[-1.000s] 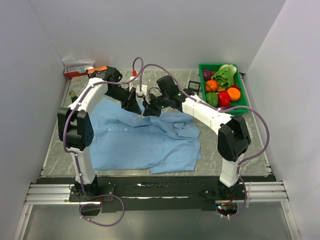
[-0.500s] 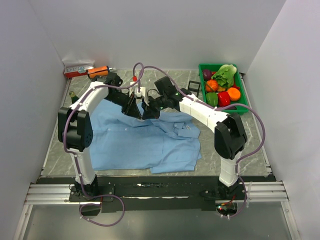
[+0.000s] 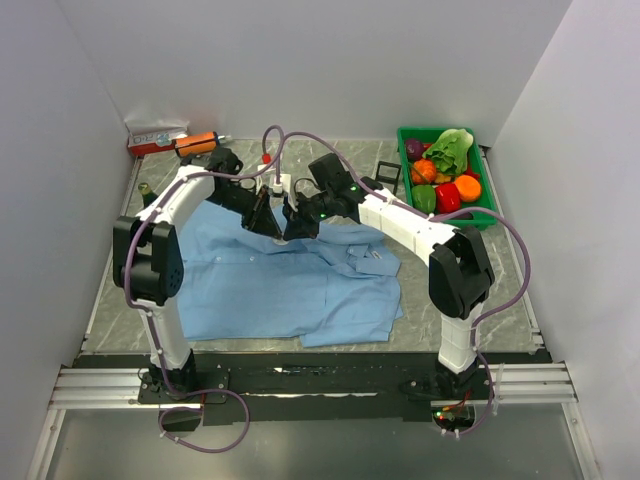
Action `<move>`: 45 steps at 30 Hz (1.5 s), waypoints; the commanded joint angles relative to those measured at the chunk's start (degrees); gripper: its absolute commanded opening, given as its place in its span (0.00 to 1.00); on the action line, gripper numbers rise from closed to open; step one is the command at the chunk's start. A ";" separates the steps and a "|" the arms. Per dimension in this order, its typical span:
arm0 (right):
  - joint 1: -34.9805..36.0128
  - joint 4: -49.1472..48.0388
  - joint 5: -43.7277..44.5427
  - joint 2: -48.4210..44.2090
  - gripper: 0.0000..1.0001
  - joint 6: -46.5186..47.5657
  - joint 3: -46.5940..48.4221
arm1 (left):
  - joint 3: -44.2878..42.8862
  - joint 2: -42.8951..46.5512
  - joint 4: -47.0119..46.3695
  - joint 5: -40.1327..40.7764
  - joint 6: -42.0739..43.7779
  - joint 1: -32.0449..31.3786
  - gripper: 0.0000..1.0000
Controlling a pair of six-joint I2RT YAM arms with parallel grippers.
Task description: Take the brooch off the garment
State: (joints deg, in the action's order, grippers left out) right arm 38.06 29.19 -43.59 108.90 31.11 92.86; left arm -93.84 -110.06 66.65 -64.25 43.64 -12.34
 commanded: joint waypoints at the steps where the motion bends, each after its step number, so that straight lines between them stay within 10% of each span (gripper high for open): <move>1: -0.45 -3.70 -2.90 -2.38 0.00 -4.75 1.27 | 1.29 3.62 -3.11 -1.40 1.89 -0.23 0.04; 4: -0.80 -3.61 -3.07 -2.73 0.03 -5.10 1.53 | 2.17 4.15 -3.54 -2.02 1.10 -0.14 0.01; 9: -1.15 -3.96 -1.94 -4.22 0.39 -6.50 1.10 | 7.08 7.14 -10.90 -1.23 -5.99 -0.14 0.01; 17: -4.66 -1.16 -5.97 -8.18 0.53 -5.81 0.83 | 11.31 10.39 -18.65 -3.07 -16.88 0.82 0.01; 32: -4.58 -6.16 -10.72 -8.00 0.57 -10.89 -4.00 | 25.28 17.51 -52.40 -11.86 -53.19 2.49 0.01; 45: -4.58 -7.65 -11.51 -6.16 0.52 -13.44 -3.83 | 25.55 16.11 -60.23 -14.15 -60.33 2.58 0.01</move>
State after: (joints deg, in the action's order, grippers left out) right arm 33.12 23.90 -53.60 102.35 19.09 88.79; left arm -67.70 -94.96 10.87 -75.72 -13.30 -9.93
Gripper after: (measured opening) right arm 0.531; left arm 0.027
